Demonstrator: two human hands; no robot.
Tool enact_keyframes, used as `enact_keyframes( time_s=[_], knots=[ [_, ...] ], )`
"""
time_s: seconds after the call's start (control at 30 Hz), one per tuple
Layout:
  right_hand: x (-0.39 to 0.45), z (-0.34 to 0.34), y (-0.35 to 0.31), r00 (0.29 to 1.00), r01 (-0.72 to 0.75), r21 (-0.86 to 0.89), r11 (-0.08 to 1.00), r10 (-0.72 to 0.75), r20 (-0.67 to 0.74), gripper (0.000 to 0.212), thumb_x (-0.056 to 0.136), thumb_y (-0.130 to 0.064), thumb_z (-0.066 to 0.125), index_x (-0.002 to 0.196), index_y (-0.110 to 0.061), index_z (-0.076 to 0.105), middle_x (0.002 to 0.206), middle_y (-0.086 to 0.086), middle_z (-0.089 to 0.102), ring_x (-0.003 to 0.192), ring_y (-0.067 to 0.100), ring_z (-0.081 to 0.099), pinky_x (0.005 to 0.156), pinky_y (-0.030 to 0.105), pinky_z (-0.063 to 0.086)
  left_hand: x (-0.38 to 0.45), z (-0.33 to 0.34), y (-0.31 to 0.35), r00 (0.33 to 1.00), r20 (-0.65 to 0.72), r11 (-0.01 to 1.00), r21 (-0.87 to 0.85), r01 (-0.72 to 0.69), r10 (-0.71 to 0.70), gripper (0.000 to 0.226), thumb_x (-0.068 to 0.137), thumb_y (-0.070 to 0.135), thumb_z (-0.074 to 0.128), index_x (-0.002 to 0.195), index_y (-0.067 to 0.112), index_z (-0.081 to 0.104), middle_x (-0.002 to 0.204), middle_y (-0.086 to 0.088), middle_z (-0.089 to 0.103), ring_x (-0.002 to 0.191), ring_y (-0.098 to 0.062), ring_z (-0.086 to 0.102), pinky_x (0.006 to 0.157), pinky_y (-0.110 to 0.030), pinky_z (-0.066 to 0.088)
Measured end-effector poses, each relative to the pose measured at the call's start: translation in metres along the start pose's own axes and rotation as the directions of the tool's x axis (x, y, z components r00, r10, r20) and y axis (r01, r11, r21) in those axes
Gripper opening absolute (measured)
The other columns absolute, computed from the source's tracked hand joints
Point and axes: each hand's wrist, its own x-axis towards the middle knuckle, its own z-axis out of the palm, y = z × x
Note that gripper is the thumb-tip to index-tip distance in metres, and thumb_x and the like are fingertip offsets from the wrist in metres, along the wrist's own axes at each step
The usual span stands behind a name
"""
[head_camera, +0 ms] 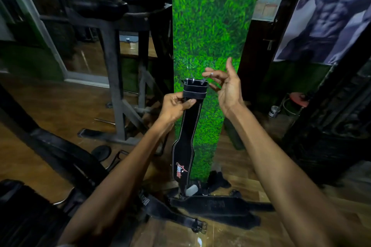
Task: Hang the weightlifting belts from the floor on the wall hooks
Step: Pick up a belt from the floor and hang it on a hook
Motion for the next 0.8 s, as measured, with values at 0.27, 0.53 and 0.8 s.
enact_keyframes(
  time_s=[0.27, 0.53, 0.8],
  knots=[
    [-0.002, 0.010, 0.004, 0.986, 0.161, -0.314, 0.936, -0.166, 0.012, 0.050, 0.102, -0.051, 0.048, 0.094, -0.018, 0.085, 0.130, -0.005, 0.070, 0.128, 0.007, 0.056, 0.119, 0.050, 0.031, 0.012, 0.002, 0.014, 0.997, -0.071, 0.999, -0.036, -0.014, 0.011, 0.035, 0.085, -0.015, 0.070, 0.117, -0.003, 0.067, 0.072, 0.020, 0.074, 0.070, 0.009, 0.065, 0.076, -0.012, 0.052],
    [0.015, 0.026, -0.024, 0.995, 0.084, -0.305, 0.949, -0.094, -0.020, 0.056, 0.103, -0.056, 0.039, 0.094, -0.023, 0.083, 0.132, -0.002, 0.071, 0.132, 0.015, 0.056, 0.119, 0.055, 0.031, 0.015, -0.003, 0.027, 0.999, -0.018, 0.999, -0.011, -0.035, 0.035, 0.032, 0.085, -0.012, 0.072, 0.114, 0.001, 0.070, 0.076, 0.020, 0.075, 0.074, 0.009, 0.066, 0.076, -0.012, 0.053],
    [0.021, 0.038, -0.020, 0.994, 0.073, -0.226, 0.971, -0.051, 0.100, 0.065, 0.094, -0.070, 0.043, 0.096, -0.020, 0.084, 0.128, -0.004, 0.072, 0.135, 0.010, 0.052, 0.120, 0.052, 0.026, 0.021, -0.014, 0.045, 0.996, 0.049, 0.997, 0.017, -0.074, 0.073, 0.028, 0.083, -0.014, 0.072, 0.107, 0.000, 0.071, 0.072, 0.020, 0.075, 0.072, 0.009, 0.067, 0.073, -0.010, 0.053]
  ],
)
